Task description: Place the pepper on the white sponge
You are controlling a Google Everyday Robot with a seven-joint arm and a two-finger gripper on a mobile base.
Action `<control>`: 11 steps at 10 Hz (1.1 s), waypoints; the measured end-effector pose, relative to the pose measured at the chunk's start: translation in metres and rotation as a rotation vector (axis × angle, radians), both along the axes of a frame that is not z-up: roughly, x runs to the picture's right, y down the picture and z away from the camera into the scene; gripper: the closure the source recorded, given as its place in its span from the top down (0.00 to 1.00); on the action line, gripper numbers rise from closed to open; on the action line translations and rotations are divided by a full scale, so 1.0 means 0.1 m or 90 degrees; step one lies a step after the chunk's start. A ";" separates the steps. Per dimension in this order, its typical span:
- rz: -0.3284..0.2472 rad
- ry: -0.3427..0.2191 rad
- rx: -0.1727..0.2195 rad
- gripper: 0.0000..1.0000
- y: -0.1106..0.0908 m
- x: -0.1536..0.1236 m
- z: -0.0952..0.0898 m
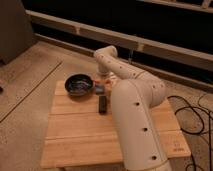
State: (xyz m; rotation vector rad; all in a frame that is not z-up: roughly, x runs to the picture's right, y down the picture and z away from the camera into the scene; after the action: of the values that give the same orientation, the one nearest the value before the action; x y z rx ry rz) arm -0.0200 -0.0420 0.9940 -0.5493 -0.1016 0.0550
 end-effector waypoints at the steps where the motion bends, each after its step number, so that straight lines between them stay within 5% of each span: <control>1: 0.006 0.002 -0.009 0.00 0.03 0.00 0.03; 4: 0.010 0.005 -0.018 0.03 0.07 0.02 0.05; 11: 0.011 0.005 -0.018 0.74 0.07 0.02 0.05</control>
State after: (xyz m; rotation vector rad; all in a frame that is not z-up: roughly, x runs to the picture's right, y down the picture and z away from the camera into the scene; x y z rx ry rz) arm -0.0181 -0.0352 0.9992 -0.5768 -0.0977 0.0748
